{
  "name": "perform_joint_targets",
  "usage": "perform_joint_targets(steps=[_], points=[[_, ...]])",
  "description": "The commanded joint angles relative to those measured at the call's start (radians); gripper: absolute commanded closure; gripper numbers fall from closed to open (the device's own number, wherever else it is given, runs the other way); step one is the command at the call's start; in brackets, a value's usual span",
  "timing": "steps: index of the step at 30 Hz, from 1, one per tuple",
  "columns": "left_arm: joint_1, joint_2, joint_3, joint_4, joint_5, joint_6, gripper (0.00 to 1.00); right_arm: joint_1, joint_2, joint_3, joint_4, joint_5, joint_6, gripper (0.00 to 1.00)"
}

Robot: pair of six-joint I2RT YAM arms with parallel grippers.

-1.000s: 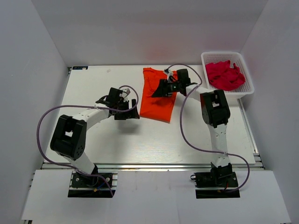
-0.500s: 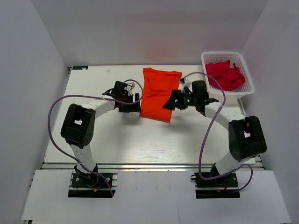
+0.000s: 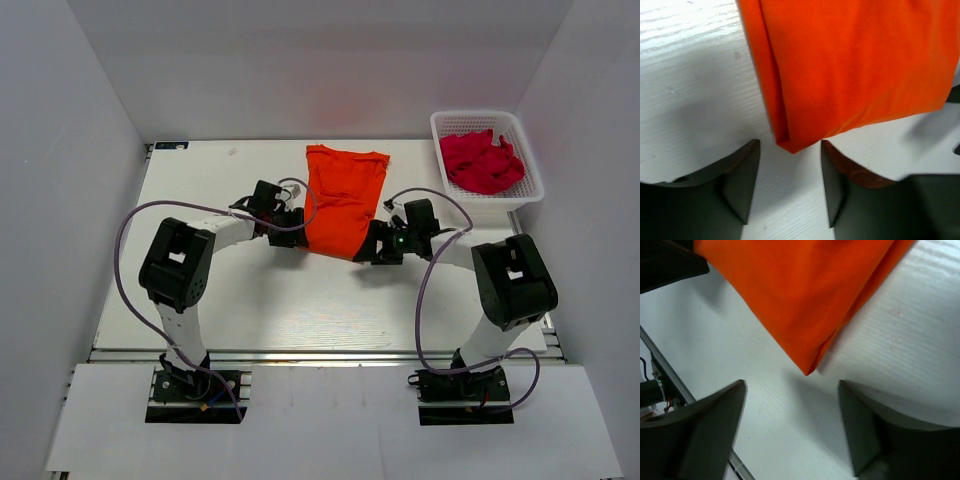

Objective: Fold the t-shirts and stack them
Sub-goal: Grab one side of the 2/3 rectangular tshirt with both arms

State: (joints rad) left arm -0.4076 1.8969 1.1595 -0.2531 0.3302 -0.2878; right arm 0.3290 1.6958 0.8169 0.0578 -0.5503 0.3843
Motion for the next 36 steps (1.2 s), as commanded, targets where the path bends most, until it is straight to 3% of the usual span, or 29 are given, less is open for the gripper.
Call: perform_joint_targets(steps=[1, 11, 16, 19, 22, 28, 31, 35, 36], points=[[-0.007, 0.03, -0.006, -0.003, 0.02, 0.001, 0.42, 0.004, 0.045, 0.021, 0.059, -0.019, 0.016, 0.26], [-0.016, 0.05, -0.006, 0.049, 0.102, 0.001, 0.83, 0.013, 0.119, 0.047, 0.134, -0.045, 0.027, 0.76], [-0.016, 0.059, -0.015, 0.06, 0.125, -0.008, 1.0, 0.013, 0.127, 0.048, 0.185, -0.017, 0.034, 0.78], [-0.016, 0.039, -0.015, 0.048, 0.098, -0.008, 1.0, 0.007, 0.136, 0.074, 0.166, 0.003, 0.024, 0.78], [-0.016, 0.03, -0.024, 0.048, 0.073, -0.008, 1.0, 0.013, 0.133, 0.079, 0.131, 0.019, 0.016, 0.6], [-0.016, 0.018, -0.024, 0.037, 0.073, -0.008, 1.0, 0.005, 0.093, 0.041, 0.08, 0.058, -0.005, 0.52], [-0.016, 0.018, -0.024, 0.037, 0.085, -0.008, 1.0, 0.01, 0.108, 0.05, 0.073, 0.047, -0.012, 0.61], [-0.016, 0.018, -0.015, 0.028, 0.095, -0.017, 1.0, 0.012, 0.122, 0.071, 0.093, 0.009, -0.005, 1.0], [-0.016, 0.018, -0.015, 0.028, 0.095, -0.017, 1.0, 0.01, 0.117, 0.071, 0.094, 0.0, -0.007, 1.0]])
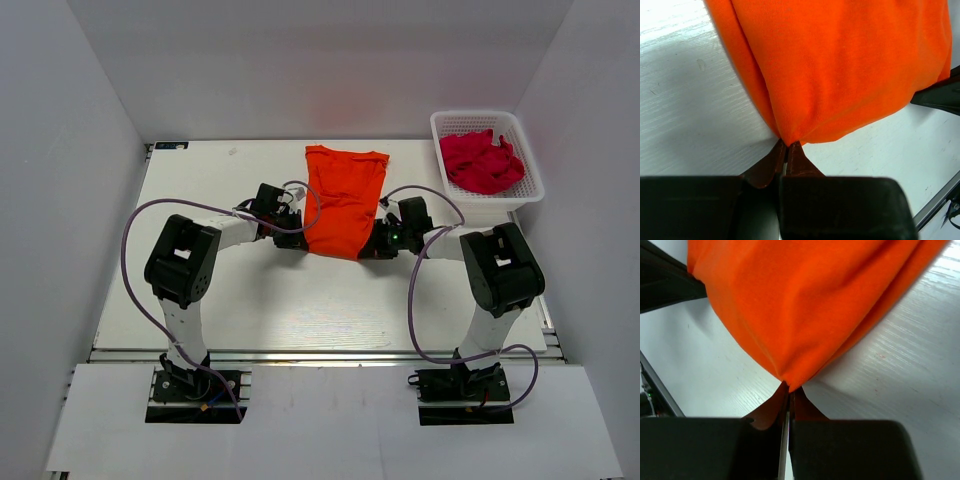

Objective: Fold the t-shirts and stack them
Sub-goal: Grab one side of the 2/3 rectangular tshirt with both arms, then fold the long partially folded tshirt into a neat square

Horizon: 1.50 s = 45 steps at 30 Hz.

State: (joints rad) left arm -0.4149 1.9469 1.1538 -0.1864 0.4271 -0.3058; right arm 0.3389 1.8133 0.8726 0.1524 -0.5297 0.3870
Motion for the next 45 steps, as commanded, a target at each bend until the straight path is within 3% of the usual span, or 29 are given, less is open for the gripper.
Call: perform_joint_targets(steps=[1, 7, 14, 18, 23, 27, 33, 45], points=[[-0.009, -0.055, -0.009, -0.05, 0.008, 0.0, 1.0, 0.002, -0.028, 0.011, -0.008, -0.029, -0.014, 1.0], [-0.018, -0.215, -0.094, -0.079, 0.079, 0.0, 1.0, 0.009, -0.213, -0.033, -0.149, -0.087, -0.077, 1.0], [-0.027, -0.515, -0.207, -0.156, 0.16, -0.05, 1.0, 0.003, -0.546, -0.061, -0.393, -0.122, -0.14, 1.0], [-0.027, -0.65, -0.226, -0.222, 0.225, -0.069, 1.0, 0.006, -0.655, -0.037, -0.465, -0.206, -0.161, 1.0], [-0.027, -0.749, -0.192, -0.324, 0.193, -0.087, 1.0, 0.0, -0.724, -0.015, -0.519, -0.224, -0.157, 1.0], [-0.027, -0.749, -0.183, -0.335, 0.183, -0.087, 1.0, 0.0, -0.755, -0.023, -0.522, -0.187, -0.126, 1.0], [-0.027, -0.672, -0.12, -0.298, 0.059, -0.11, 1.0, -0.003, -0.729, -0.007, -0.514, -0.063, -0.073, 1.0], [-0.009, -0.347, 0.151, -0.307, -0.057, -0.11, 1.0, -0.011, -0.579, 0.083, -0.415, 0.103, -0.051, 1.0]])
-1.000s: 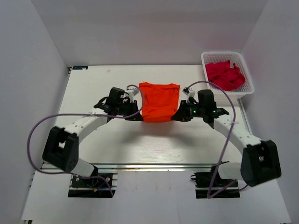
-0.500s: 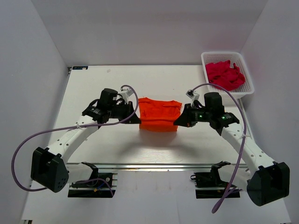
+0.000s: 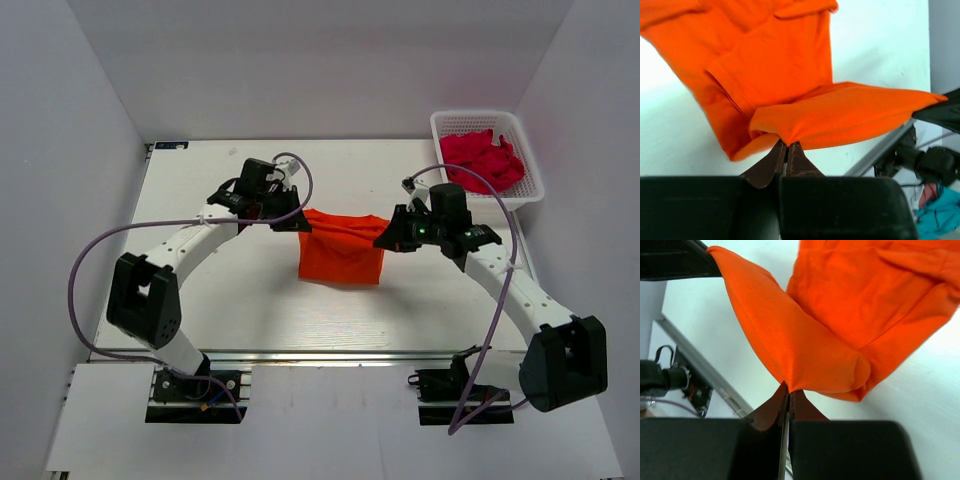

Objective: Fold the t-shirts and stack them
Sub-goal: Fold the long partially folded tshirt into a neat square

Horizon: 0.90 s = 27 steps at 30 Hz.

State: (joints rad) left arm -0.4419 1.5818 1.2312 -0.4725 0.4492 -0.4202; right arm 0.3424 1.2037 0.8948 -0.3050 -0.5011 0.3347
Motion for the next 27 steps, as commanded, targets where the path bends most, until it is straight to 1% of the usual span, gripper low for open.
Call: perform_joint_targets(steps=[1, 5, 11, 15, 19, 21, 22, 24, 25, 26, 27], points=[[0.019, 0.035, 0.088, -0.031, -0.089, 0.004, 1.0, -0.016, 0.046, 0.081, 0.043, 0.087, -0.002, 1.0], [0.019, 0.115, 0.163, -0.058, -0.138, 0.004, 1.0, -0.02, 0.147, 0.148, 0.052, 0.09, -0.008, 1.0], [0.028, 0.245, 0.324, -0.15, -0.239, 0.014, 1.0, -0.036, 0.26, 0.236, 0.046, 0.121, -0.017, 1.0], [0.028, 0.334, 0.404, -0.185, -0.248, 0.014, 1.0, -0.045, 0.367, 0.279, 0.043, 0.13, -0.023, 1.0], [0.028, 0.409, 0.461, -0.207, -0.248, 0.014, 1.0, -0.048, 0.454, 0.331, 0.043, 0.196, -0.003, 1.0], [0.028, 0.432, 0.485, -0.207, -0.27, 0.014, 1.0, -0.049, 0.473, 0.342, 0.04, 0.22, 0.013, 1.0], [0.028, 0.454, 0.485, -0.207, -0.27, 0.014, 1.0, -0.051, 0.499, 0.351, 0.041, 0.257, 0.018, 1.0], [0.028, 0.463, 0.498, -0.207, -0.291, 0.014, 0.94, -0.052, 0.517, 0.355, 0.058, 0.307, 0.03, 1.0], [0.037, 0.477, 0.498, -0.184, -0.302, 0.014, 0.88, -0.049, 0.549, 0.36, 0.07, 0.323, 0.029, 0.99], [0.037, 0.49, 0.507, -0.148, -0.302, 0.014, 0.64, -0.052, 0.565, 0.371, 0.073, 0.364, 0.038, 0.91], [0.037, 0.491, 0.507, -0.132, -0.302, 0.014, 0.55, -0.054, 0.595, 0.38, 0.086, 0.365, 0.03, 0.88]])
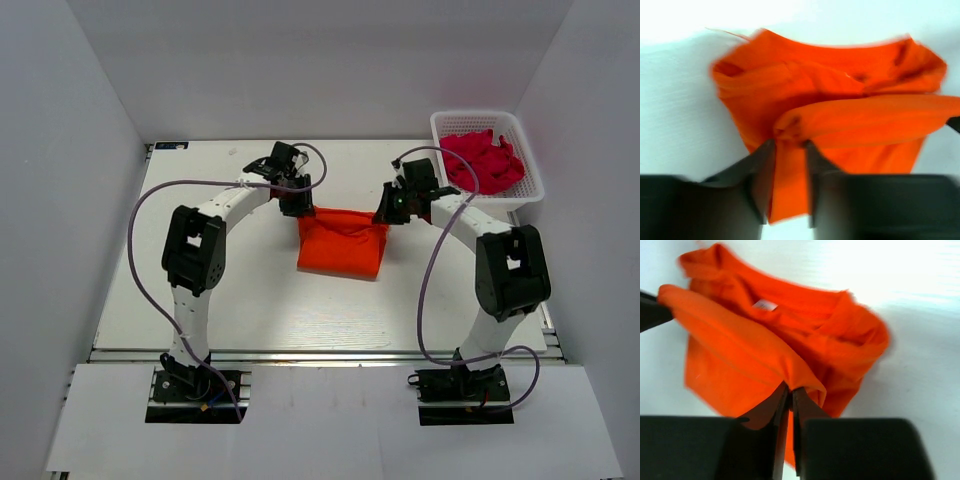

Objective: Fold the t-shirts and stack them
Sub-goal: Fold the long partially folded tshirt into a neat square

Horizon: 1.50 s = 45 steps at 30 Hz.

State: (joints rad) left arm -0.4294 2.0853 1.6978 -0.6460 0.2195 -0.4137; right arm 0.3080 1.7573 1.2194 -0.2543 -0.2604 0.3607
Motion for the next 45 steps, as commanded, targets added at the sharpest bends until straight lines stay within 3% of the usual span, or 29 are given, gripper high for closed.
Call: perform_joint_targets(steps=[1, 2, 3, 4, 7, 10, 17, 21, 25, 29, 31, 33, 34, 35, 37, 38, 39, 45], points=[[0.024, -0.001, 0.052, 0.057, -0.072, 0.007, 0.45, -0.02, 0.059, 0.09, 0.044, 0.122, 0.0, 0.83], [0.024, -0.001, 0.077, 0.057, -0.087, 0.016, 0.13, -0.018, 0.089, 0.107, 0.044, 0.11, 0.003, 0.76], [0.024, 0.015, 0.091, 0.057, -0.088, 0.016, 0.0, -0.017, 0.125, 0.145, 0.026, 0.095, 0.0, 0.34], [0.024, 0.015, 0.091, 0.048, -0.077, 0.041, 0.0, -0.017, 0.149, 0.187, 0.018, 0.076, -0.018, 0.1], [0.024, -0.01, 0.056, 0.048, -0.077, 0.07, 0.0, -0.01, 0.159, 0.21, -0.017, 0.012, -0.029, 0.1], [0.003, -0.047, -0.048, 0.098, -0.068, 0.099, 0.0, -0.01, 0.104, 0.117, 0.035, -0.005, -0.019, 0.1], [-0.006, -0.027, -0.118, 0.187, 0.05, 0.213, 0.0, -0.015, -0.057, -0.023, 0.04, 0.058, -0.008, 0.1], [-0.006, -0.005, -0.147, 0.233, 0.142, 0.236, 0.08, -0.015, -0.129, -0.08, 0.032, 0.102, 0.0, 0.1], [-0.016, 0.004, -0.167, 0.261, 0.142, 0.236, 0.24, -0.017, -0.156, -0.113, 0.021, 0.13, 0.001, 0.1], [-0.039, 0.013, -0.194, 0.261, 0.103, 0.247, 0.29, -0.017, -0.179, -0.138, 0.012, 0.155, 0.003, 0.1], [-0.048, 0.035, -0.204, 0.261, 0.103, 0.257, 0.35, -0.017, -0.188, -0.144, 0.015, 0.161, 0.0, 0.1], [-0.057, 0.056, -0.204, 0.282, 0.145, 0.257, 0.47, -0.02, -0.193, -0.153, 0.012, 0.171, 0.0, 0.1], [-0.057, 0.056, -0.204, 0.282, 0.146, 0.257, 0.47, -0.02, -0.194, -0.156, 0.012, 0.171, 0.0, 0.1], [-0.057, 0.071, -0.204, 0.282, 0.168, 0.257, 0.6, -0.018, -0.197, -0.159, 0.012, 0.184, 0.0, 0.1], [-0.057, 0.085, -0.204, 0.282, 0.188, 0.257, 0.73, -0.018, -0.216, -0.173, 0.012, 0.187, -0.002, 0.1], [-0.057, 0.085, -0.204, 0.292, 0.199, 0.257, 0.92, -0.018, -0.217, -0.178, 0.01, 0.205, -0.003, 0.1], [-0.057, 0.085, -0.204, 0.292, 0.199, 0.245, 1.0, -0.02, -0.228, -0.187, 0.013, 0.211, 0.0, 0.1], [-0.02, -0.034, -0.182, 0.33, 0.181, 0.248, 1.0, -0.024, -0.282, -0.218, 0.03, 0.248, -0.008, 0.1]])
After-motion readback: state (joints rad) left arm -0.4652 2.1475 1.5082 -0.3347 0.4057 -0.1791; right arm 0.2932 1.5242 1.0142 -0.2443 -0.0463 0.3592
